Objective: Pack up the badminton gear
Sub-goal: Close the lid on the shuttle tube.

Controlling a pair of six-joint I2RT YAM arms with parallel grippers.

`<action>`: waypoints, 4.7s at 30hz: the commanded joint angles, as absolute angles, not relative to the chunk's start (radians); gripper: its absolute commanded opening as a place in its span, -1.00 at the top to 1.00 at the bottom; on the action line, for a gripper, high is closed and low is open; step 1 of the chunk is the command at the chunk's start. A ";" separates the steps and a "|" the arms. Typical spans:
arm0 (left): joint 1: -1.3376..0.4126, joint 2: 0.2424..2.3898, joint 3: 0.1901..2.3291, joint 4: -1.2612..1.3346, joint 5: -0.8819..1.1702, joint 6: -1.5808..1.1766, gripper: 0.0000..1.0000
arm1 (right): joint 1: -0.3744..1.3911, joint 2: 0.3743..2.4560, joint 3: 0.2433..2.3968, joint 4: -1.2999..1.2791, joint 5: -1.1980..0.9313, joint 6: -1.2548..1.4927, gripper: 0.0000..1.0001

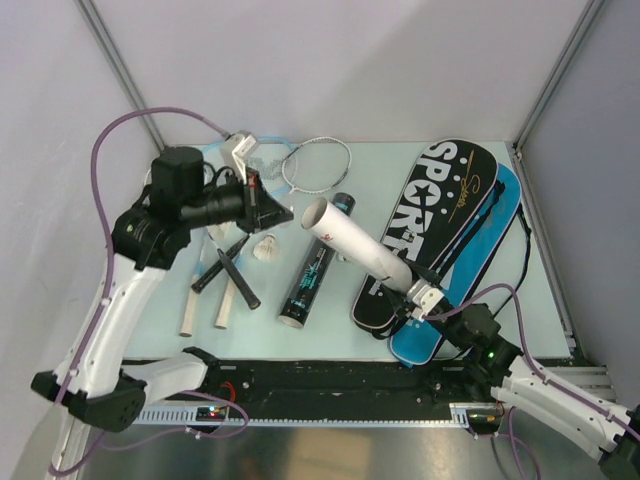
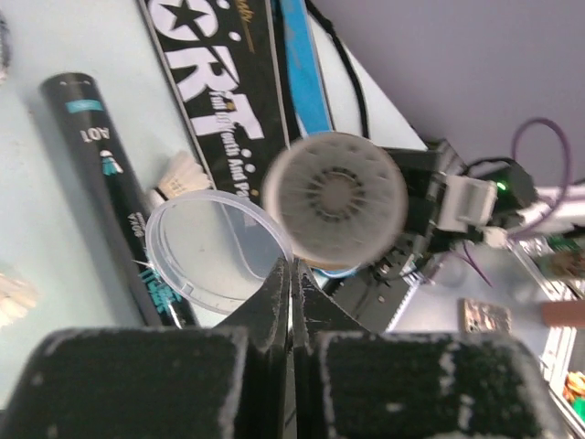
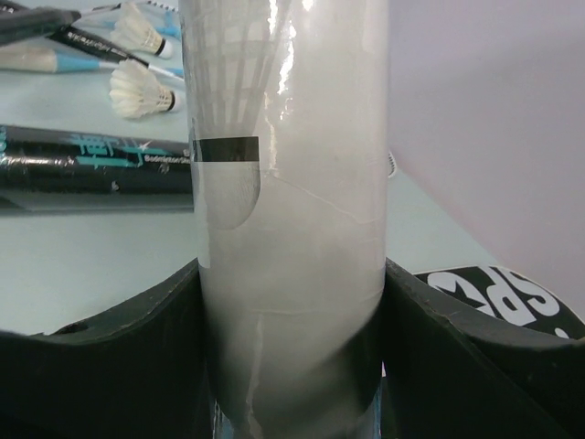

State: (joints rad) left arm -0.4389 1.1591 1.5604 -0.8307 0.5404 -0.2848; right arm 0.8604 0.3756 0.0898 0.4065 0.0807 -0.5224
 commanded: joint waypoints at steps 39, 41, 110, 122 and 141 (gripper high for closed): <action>-0.438 0.964 1.385 -0.932 0.793 -0.305 0.99 | 0.956 0.403 0.133 0.445 -0.024 -0.709 0.44; -0.438 0.966 1.379 -0.933 0.801 -0.306 0.99 | 0.958 0.402 0.132 0.448 -0.033 -0.715 0.45; -0.450 1.129 1.676 -0.901 0.953 -0.357 -0.05 | 0.957 0.345 0.120 0.577 -0.039 -0.720 0.47; -0.428 1.040 1.650 -0.904 0.701 -0.341 0.11 | 0.943 0.338 0.129 0.561 -0.013 -0.694 0.48; -0.443 1.030 1.503 -0.910 0.675 -0.302 0.77 | 0.937 0.426 0.167 0.583 0.014 -0.668 0.48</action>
State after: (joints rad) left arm -0.4343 1.0153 1.5368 -0.9276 0.6834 -0.3470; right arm 0.9413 0.4080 0.1005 0.4850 -0.0013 -0.6876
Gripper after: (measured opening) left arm 0.122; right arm 0.687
